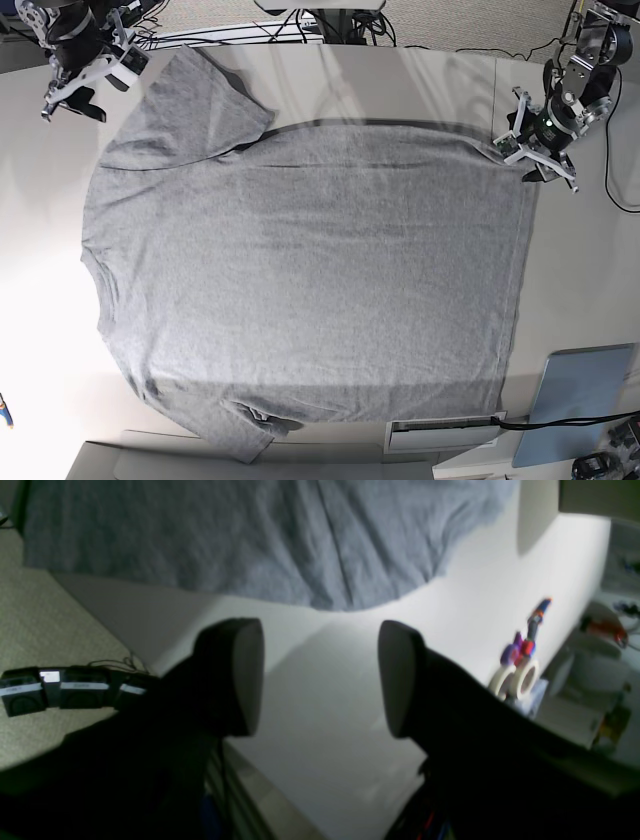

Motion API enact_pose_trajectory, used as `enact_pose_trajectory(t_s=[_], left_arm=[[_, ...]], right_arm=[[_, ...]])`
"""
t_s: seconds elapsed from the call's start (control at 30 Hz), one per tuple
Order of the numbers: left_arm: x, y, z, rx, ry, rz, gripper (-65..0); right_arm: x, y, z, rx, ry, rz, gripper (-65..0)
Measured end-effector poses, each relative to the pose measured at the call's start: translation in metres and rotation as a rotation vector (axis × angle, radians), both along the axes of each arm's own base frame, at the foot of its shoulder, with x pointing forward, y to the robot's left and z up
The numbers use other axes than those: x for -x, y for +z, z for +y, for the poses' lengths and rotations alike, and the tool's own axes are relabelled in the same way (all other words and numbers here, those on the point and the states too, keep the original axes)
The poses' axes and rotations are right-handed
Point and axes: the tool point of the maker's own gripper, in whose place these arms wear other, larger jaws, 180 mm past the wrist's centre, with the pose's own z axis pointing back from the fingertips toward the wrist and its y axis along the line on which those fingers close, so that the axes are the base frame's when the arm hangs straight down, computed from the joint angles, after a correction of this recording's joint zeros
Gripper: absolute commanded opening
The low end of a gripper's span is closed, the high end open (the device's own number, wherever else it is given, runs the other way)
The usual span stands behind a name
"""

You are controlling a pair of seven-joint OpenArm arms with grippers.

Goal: Fold the T-shirt properly

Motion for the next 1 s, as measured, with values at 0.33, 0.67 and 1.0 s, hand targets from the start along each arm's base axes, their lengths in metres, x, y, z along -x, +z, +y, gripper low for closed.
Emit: enact_pose_trajectory(t_s=[0.33,0.67,1.0], left_arm=[[0.021,-0.013,-0.005,-0.021,-0.134,0.132,-65.0],[0.024,-0.014,-0.004,-0.025,-0.135,0.139,-65.0],[0.025,-0.014,-0.004,-0.025,-0.137,0.138,-65.0]], right_arm=[[0.008,-0.008,0.016,0.006,0.149,0.073,-29.4],[-0.004,-0.048,-0.011,0.013,0.185,0.091,-29.4],[-0.028,-0.093,-0.014,0.135,0.291,0.201,-29.4]])
